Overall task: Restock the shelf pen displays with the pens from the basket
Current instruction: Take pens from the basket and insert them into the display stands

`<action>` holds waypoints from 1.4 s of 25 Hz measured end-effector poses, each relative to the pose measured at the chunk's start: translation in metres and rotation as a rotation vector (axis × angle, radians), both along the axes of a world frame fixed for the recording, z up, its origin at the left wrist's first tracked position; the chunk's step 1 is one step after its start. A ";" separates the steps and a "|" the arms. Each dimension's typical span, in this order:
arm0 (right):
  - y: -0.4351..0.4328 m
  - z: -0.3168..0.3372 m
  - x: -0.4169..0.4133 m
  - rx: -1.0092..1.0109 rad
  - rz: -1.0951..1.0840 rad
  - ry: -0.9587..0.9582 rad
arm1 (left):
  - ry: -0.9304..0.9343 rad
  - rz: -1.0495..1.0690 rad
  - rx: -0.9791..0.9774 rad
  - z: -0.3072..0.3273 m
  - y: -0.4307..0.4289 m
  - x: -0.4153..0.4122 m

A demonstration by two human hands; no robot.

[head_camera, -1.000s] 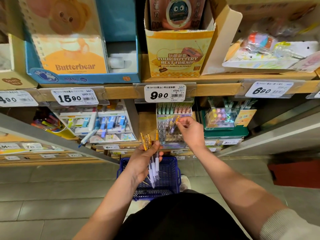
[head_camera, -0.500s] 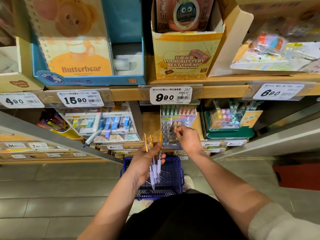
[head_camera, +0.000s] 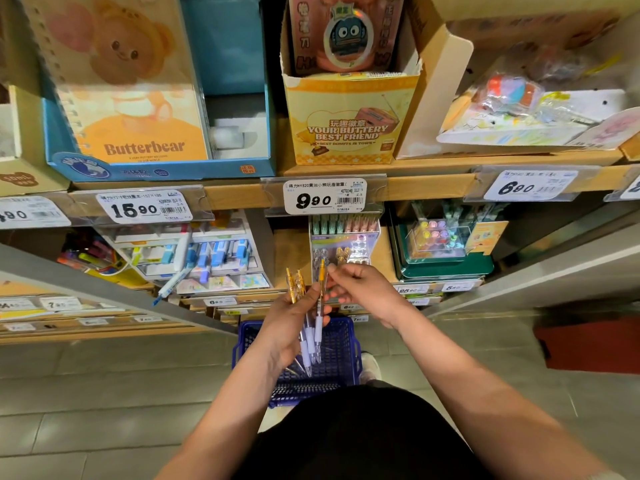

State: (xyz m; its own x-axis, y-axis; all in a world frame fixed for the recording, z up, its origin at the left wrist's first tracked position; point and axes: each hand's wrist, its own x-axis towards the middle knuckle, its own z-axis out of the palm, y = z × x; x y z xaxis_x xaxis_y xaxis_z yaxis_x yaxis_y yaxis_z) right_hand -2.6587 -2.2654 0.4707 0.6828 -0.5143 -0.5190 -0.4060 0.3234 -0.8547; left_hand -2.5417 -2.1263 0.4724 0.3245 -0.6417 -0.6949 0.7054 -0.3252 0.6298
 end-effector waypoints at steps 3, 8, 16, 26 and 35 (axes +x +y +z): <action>0.005 0.002 -0.007 0.012 -0.065 -0.031 | 0.016 -0.019 -0.023 0.001 -0.009 -0.009; -0.009 0.004 -0.022 0.087 -0.335 -0.148 | 0.071 0.020 0.023 0.004 -0.016 -0.009; -0.046 -0.006 -0.036 -0.359 -0.531 0.015 | 0.104 -0.025 0.044 0.004 -0.007 -0.010; -0.042 -0.038 -0.011 -0.774 -0.192 0.183 | 0.093 0.023 0.006 0.003 -0.003 -0.007; -0.037 -0.056 0.002 -0.834 0.020 0.380 | 0.063 0.047 -0.015 0.008 0.000 -0.006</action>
